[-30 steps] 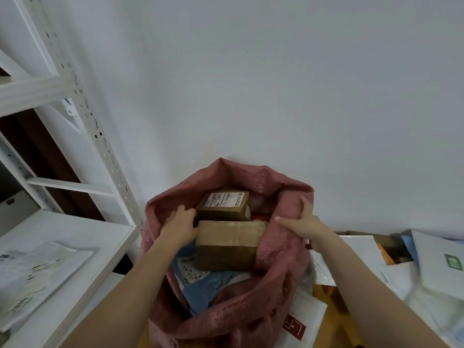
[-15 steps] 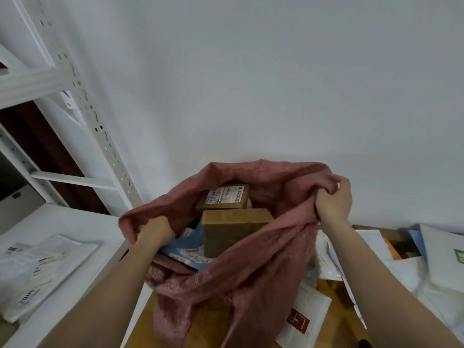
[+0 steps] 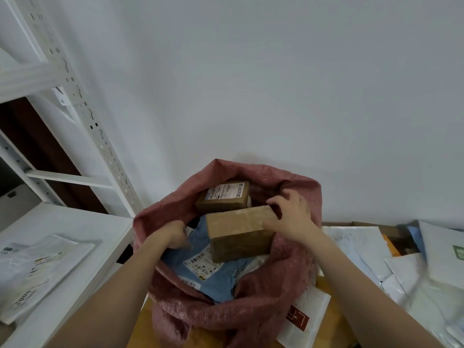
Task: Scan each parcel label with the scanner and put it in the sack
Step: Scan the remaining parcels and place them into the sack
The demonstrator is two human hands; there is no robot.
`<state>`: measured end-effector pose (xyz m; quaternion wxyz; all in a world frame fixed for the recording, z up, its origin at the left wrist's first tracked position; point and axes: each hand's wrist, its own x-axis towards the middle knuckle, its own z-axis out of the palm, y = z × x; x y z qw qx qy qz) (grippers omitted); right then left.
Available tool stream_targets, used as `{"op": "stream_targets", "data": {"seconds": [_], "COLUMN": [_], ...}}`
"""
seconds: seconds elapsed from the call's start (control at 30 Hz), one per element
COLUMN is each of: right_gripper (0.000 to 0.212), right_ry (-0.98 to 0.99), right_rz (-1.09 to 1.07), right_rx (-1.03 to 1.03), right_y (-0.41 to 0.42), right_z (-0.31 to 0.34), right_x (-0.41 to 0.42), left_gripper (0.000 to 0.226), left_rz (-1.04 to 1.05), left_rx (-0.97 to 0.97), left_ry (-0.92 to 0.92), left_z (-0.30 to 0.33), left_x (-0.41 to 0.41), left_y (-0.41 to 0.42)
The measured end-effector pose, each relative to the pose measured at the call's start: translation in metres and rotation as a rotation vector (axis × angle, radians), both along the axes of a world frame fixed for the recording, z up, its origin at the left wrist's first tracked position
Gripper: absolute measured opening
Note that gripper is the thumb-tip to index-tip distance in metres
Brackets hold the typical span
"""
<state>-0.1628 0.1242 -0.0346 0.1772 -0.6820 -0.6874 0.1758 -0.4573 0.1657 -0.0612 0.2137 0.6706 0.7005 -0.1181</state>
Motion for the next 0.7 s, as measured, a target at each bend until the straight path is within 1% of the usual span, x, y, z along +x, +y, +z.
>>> {"op": "stream_targets", "data": {"seconds": [0.07, 0.13, 0.17, 0.2, 0.23, 0.3, 0.33, 0.4, 0.43, 0.47, 0.57, 0.6, 0.63, 0.67, 0.7], "right_gripper": [0.051, 0.041, 0.043, 0.051, 0.062, 0.081, 0.084, 0.073, 0.068, 0.07, 0.098, 0.103, 0.101, 0.091, 0.077], "right_ry": [-0.024, 0.064, 0.057, -0.017, -0.129, -0.33, -0.39, -0.434, -0.425, -0.403, -0.286, -0.247, -0.234, -0.242, -0.263], "right_rz": [0.185, 0.319, 0.366, 0.416, 0.458, 0.507, 0.52, 0.54, 0.545, 0.548, 0.551, 0.541, 0.528, 0.521, 0.523], "right_rx": [-0.197, -0.409, -0.514, -0.602, -0.664, -0.729, -0.739, -0.739, -0.743, -0.749, -0.742, -0.737, -0.737, -0.741, -0.748], "right_y": [-0.004, -0.011, -0.014, -0.017, -0.019, -0.024, -0.027, -0.031, -0.031, -0.032, -0.031, -0.032, -0.033, -0.035, -0.037], "right_z": [0.005, 0.004, 0.001, -0.003, -0.009, -0.024, -0.033, -0.045, -0.047, -0.048, -0.047, -0.048, -0.049, -0.051, -0.053], "right_x": [-0.002, -0.003, -0.004, -0.006, -0.01, -0.019, -0.022, -0.027, -0.027, -0.026, -0.025, -0.027, -0.029, -0.031, -0.033], "left_gripper": [0.039, 0.046, 0.053, 0.058, 0.061, 0.064, 0.067, 0.075, 0.078, 0.081, 0.087, 0.088, 0.089, 0.09, 0.091], "left_rz": [-0.07, -0.137, -0.183, -0.243, -0.295, -0.367, -0.385, -0.409, -0.414, -0.415, -0.414, -0.413, -0.406, -0.389, -0.364], "left_rx": [-0.073, -0.299, -0.433, -0.526, -0.569, -0.583, -0.582, -0.582, -0.578, -0.574, -0.545, -0.525, -0.503, -0.479, -0.452], "left_ry": [0.026, 0.037, 0.074, 0.13, 0.179, 0.215, 0.215, 0.223, 0.224, 0.222, 0.221, 0.224, 0.223, 0.211, 0.183], "left_z": [0.008, 0.014, 0.016, 0.017, 0.016, 0.011, 0.009, 0.007, 0.007, 0.006, 0.003, 0.001, -0.002, -0.005, -0.009], "left_x": [0.009, 0.017, 0.023, 0.027, 0.03, 0.035, 0.036, 0.037, 0.036, 0.035, 0.033, 0.032, 0.032, 0.032, 0.032], "left_y": [-0.002, -0.006, -0.01, -0.014, -0.017, -0.02, -0.021, -0.022, -0.021, -0.021, -0.02, -0.02, -0.02, -0.021, -0.023]}}
